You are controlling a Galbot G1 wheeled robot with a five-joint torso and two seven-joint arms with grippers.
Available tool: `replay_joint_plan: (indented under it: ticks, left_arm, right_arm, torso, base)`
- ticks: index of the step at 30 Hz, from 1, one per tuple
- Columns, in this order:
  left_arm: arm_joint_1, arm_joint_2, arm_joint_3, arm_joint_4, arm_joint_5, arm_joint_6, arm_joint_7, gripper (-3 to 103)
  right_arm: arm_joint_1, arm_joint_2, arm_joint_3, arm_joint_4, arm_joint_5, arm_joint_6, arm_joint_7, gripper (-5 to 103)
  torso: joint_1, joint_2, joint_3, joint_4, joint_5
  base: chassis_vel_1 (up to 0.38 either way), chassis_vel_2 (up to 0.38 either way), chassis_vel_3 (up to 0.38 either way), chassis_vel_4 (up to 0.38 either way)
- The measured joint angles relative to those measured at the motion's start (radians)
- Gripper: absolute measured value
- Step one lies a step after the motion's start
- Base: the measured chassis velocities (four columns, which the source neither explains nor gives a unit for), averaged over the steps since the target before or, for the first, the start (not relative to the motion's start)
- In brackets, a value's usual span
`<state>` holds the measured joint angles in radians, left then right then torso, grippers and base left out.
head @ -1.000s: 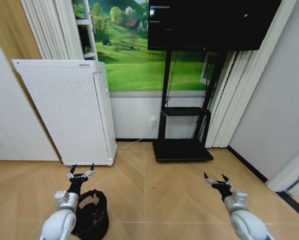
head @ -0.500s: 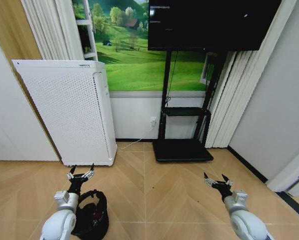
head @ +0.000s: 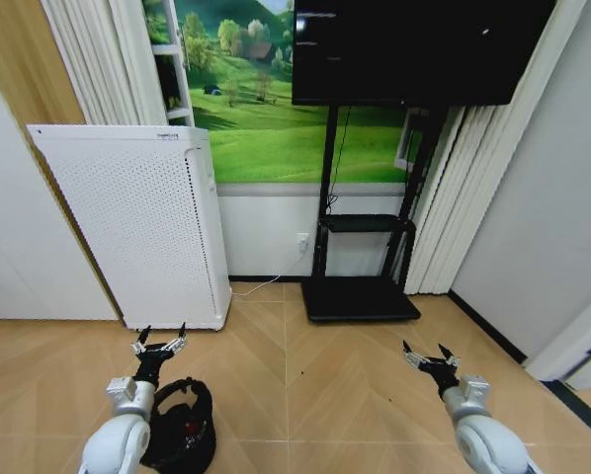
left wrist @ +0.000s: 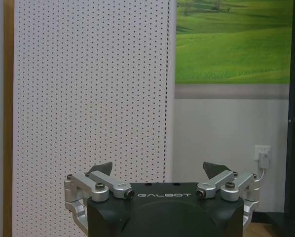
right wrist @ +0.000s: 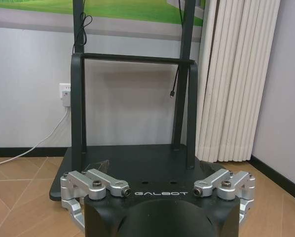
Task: Pick up the trash bin and place the garbage on the floor into it.
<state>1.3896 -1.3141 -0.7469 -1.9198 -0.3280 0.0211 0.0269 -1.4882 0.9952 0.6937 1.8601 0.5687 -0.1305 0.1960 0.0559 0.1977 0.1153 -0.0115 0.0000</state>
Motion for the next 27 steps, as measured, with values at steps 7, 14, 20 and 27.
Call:
replay_joint_plan:
  ticks: [7, 14, 20, 27]
  left_arm:
    - [0.0, 0.0, 0.0, 0.0, 0.0, 0.0, 0.0, 100]
    - [0.0, 0.0, 0.0, 0.0, 0.0, 0.0, 0.0, 100]
    - [0.0, 0.0, 0.0, 0.0, 0.0, 0.0, 0.0, 100]
    - [0.0, 0.0, 0.0, 0.0, 0.0, 0.0, 0.0, 100]
  right_arm:
    - [0.0, 0.0, 0.0, 0.0, 0.0, 0.0, 0.0, 100]
    - [0.0, 0.0, 0.0, 0.0, 0.0, 0.0, 0.0, 100]
    - [0.0, 0.0, 0.0, 0.0, 0.0, 0.0, 0.0, 100]
    - [0.0, 0.0, 0.0, 0.0, 0.0, 0.0, 0.0, 100]
  torso:
    - [0.007, 0.029, 0.022, 0.0, 0.0]
    - [0.016, 0.063, 0.047, 0.0, 0.0]
    - [0.023, 0.089, 0.066, 0.0, 0.0]
    - [0.031, 0.116, 0.085, 0.0, 0.0]
  base:
    - [0.0, 0.0, 0.0, 0.0]
    - [0.0, 0.0, 0.0, 0.0]
    - [0.0, 0.0, 0.0, 0.0]
    - [0.0, 0.0, 0.0, 0.0]
